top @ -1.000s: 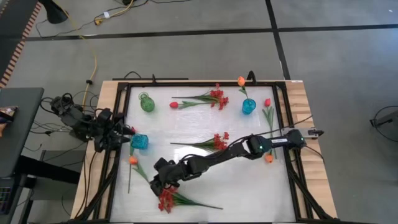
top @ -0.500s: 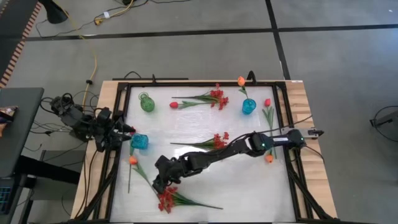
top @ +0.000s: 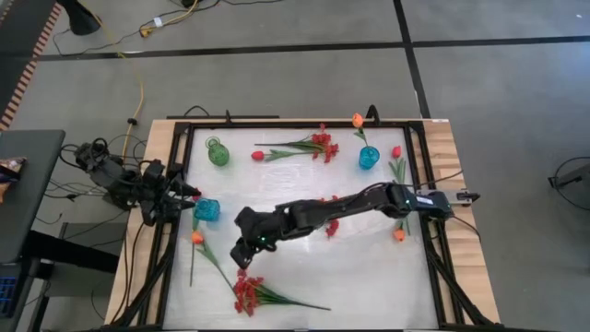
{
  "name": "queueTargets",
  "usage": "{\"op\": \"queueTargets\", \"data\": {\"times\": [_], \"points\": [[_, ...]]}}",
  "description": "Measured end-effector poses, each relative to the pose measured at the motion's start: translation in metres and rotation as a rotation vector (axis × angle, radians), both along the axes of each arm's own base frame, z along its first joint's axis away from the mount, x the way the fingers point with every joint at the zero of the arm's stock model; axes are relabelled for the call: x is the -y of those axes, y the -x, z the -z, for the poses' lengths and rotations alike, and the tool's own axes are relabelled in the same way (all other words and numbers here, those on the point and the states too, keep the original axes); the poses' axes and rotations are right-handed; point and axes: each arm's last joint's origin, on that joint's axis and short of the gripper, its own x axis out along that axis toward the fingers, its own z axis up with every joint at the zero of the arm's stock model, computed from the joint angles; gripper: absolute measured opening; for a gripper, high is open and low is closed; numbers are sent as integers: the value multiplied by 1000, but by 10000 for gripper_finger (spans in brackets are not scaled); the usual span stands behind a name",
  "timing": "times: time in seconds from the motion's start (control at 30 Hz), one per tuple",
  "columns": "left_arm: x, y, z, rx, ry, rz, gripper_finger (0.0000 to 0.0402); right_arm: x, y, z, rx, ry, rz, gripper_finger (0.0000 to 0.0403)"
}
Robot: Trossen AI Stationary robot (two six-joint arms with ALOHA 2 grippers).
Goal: Sort flowers into vase by color
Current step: Put the left orange tulip into the right blue vase
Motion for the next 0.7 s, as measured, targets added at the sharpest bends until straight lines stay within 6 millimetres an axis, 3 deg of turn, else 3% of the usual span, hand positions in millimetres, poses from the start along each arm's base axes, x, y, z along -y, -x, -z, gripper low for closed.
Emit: {"op": "queueTargets", "data": {"times": [0.07,0.13,0.43,0.63,0.7], "points": [[0,0,0,0,0,0,178,-6,-1,-3,41,-1,3,168],[0,0,0,0,0,0,178,-14,-6,8,59,2,5,167],[0,0,0,0,-3,1,178,-48,-25,85,9,-42,13,167],[1,-1,0,-4,-14,9,178,-50,-24,103,-56,-11,10,167],[6,-4,1,-22,-38,82,178,-49,-21,106,-95,27,16,167]]}}
